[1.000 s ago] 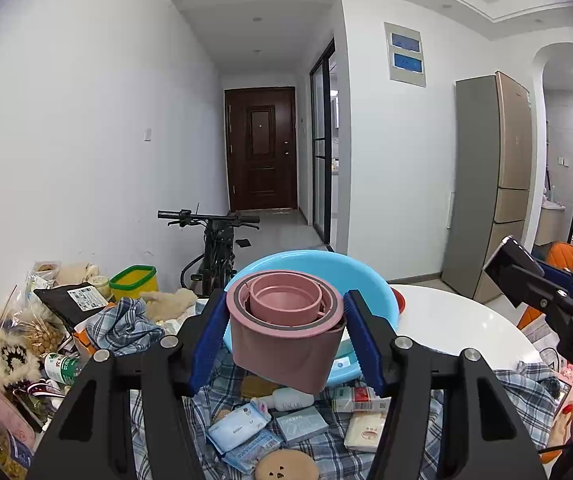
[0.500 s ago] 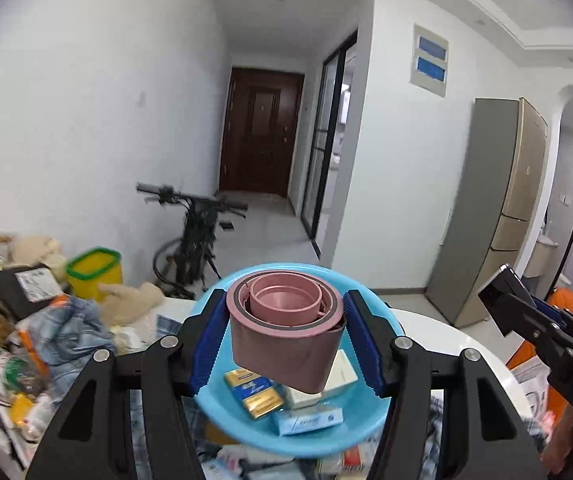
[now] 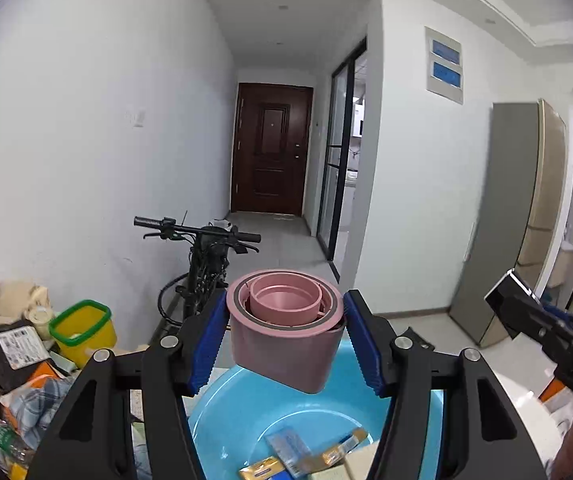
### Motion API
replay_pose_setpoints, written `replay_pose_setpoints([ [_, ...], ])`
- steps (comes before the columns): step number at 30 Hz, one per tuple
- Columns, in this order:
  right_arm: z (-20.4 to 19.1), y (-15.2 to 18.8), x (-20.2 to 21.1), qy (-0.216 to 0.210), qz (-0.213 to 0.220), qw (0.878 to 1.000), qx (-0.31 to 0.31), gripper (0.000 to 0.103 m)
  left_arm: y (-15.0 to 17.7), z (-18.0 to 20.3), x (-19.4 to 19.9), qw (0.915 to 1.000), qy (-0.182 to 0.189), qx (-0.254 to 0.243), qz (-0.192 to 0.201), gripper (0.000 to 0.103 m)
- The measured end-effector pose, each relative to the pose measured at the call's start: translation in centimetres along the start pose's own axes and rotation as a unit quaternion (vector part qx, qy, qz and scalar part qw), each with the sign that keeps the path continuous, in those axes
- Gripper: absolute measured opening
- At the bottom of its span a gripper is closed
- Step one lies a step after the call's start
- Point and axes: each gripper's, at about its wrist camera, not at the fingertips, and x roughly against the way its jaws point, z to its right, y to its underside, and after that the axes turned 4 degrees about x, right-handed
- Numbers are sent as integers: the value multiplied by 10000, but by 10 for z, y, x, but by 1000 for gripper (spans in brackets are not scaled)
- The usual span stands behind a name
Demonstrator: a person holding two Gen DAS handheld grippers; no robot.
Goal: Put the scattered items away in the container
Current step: 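Carry the pink cup and black box over the blue basin with both tools, then open the left tool to drop the pink cup while the right releases the black box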
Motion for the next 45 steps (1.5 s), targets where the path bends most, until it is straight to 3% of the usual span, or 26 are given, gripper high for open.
replay_pose_setpoints([
  [5, -4, -1, -11, -96, -129, 9998, 82, 29, -3, 1, -11, 9999, -84, -126, -41, 61],
  [9, 0, -2, -39, -443, -956, 9944, -55, 29, 2, 5, -22, 9987, -177, -249, -402, 61],
  [13, 1, 6, -62, -317, -1769, 9837, -51, 29, 9, 8, -40, 9917, -344, -291, -1205, 61],
  [17, 5, 13, -76, -211, -2269, 9737, 0, 29, 25, 8, -66, 9731, -314, -225, -2273, 61],
  [28, 9, 21, -97, -239, -2413, 9701, -85, 29, 48, 5, -80, 9694, -328, -343, -2408, 61],
  [39, 20, 71, -150, -237, -3048, 9519, -195, 29, 104, -11, -139, 9477, -389, -102, -3168, 61],
  [45, 28, 79, -158, -161, -3151, 9486, -226, 29, 116, -14, -148, 9444, -419, -75, -3260, 61],
])
